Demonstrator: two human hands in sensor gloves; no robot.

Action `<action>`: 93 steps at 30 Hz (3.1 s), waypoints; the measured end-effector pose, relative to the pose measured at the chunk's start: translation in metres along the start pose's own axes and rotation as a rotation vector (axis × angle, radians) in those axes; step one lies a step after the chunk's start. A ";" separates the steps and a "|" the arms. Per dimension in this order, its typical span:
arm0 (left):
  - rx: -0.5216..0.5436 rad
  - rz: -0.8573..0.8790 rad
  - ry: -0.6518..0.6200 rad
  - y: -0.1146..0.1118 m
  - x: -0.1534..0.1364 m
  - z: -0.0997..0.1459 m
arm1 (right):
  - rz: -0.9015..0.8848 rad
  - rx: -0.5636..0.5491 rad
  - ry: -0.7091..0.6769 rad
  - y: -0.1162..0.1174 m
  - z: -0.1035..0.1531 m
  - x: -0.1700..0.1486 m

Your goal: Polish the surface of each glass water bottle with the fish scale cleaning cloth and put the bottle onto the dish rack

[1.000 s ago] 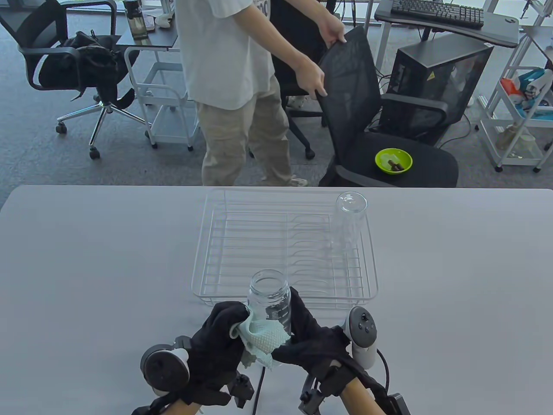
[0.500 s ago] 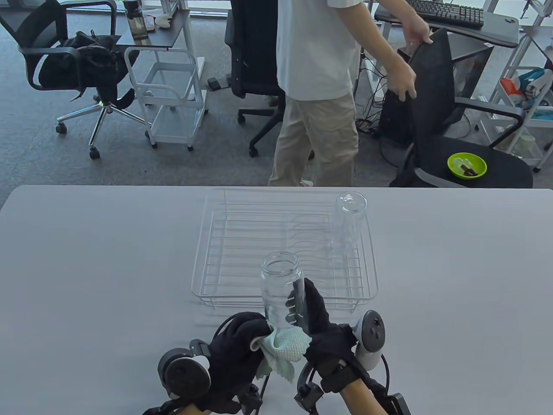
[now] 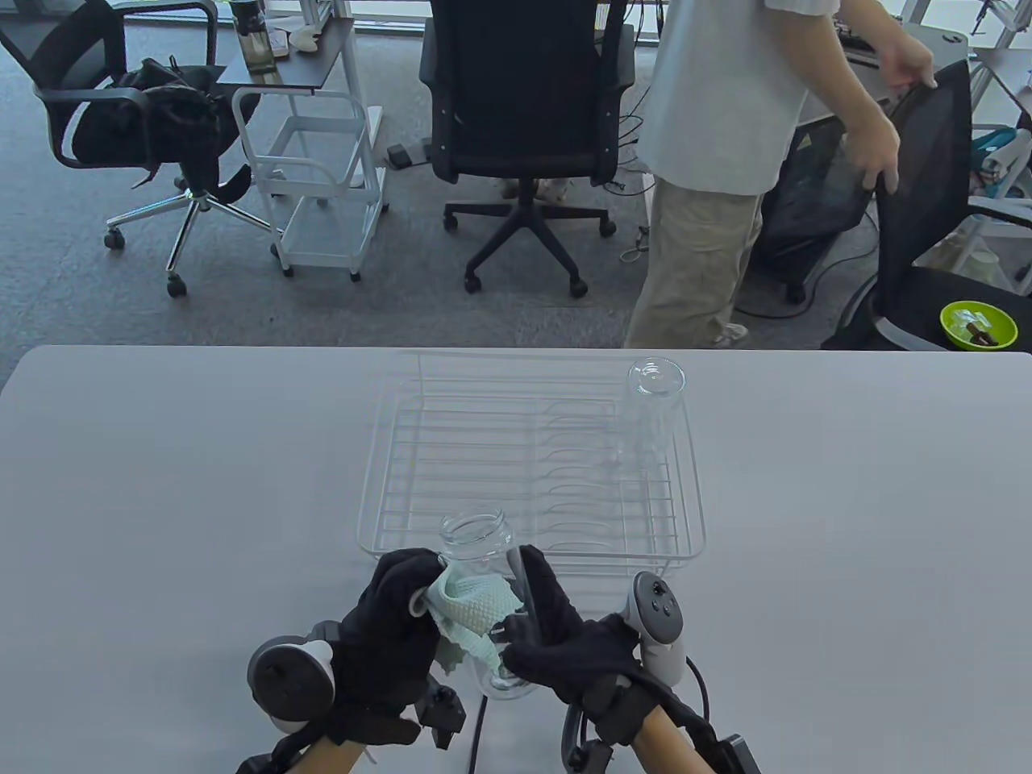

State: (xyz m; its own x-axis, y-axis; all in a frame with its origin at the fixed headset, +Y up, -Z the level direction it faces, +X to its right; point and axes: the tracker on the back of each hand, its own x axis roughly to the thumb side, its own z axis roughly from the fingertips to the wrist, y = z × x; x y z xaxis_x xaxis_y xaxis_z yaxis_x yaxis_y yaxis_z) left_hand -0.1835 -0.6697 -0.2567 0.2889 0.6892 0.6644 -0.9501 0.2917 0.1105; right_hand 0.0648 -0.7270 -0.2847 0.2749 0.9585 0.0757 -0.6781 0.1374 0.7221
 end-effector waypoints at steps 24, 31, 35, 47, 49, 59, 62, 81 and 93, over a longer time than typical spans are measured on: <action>-0.306 -0.173 -0.092 -0.038 0.007 0.009 | 0.141 -0.341 -0.157 -0.019 0.010 0.023; -0.250 -0.111 -0.052 -0.026 0.002 0.005 | 0.166 -0.280 -0.116 -0.011 0.006 0.021; -0.240 -0.101 -0.048 -0.022 0.001 0.002 | 0.270 -0.359 -0.170 -0.012 0.008 0.030; -0.183 -0.194 -0.023 0.004 -0.012 0.001 | 0.450 -0.572 -0.198 -0.043 0.024 0.056; -0.172 -0.196 -0.011 0.007 -0.015 0.000 | 0.478 -0.608 -0.201 -0.052 0.028 0.063; -0.157 -0.196 0.022 0.011 -0.021 -0.001 | 0.676 -0.774 -0.234 -0.087 0.047 0.113; -0.159 -0.202 0.018 0.011 -0.021 0.000 | 0.764 -0.794 -0.218 -0.097 0.053 0.128; -0.152 -0.221 0.033 0.015 -0.023 -0.002 | 1.011 -0.886 -0.105 -0.141 0.049 0.155; -0.130 -0.231 0.040 0.022 -0.025 -0.002 | 1.204 -0.765 0.001 -0.148 0.004 0.144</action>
State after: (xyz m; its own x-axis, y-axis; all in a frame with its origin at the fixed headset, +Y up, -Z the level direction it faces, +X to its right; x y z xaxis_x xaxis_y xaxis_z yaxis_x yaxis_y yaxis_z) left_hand -0.2108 -0.6789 -0.2723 0.5030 0.6196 0.6025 -0.8361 0.5254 0.1577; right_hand 0.2077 -0.6105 -0.3778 -0.7234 0.5854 0.3659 -0.6887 -0.6486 -0.3239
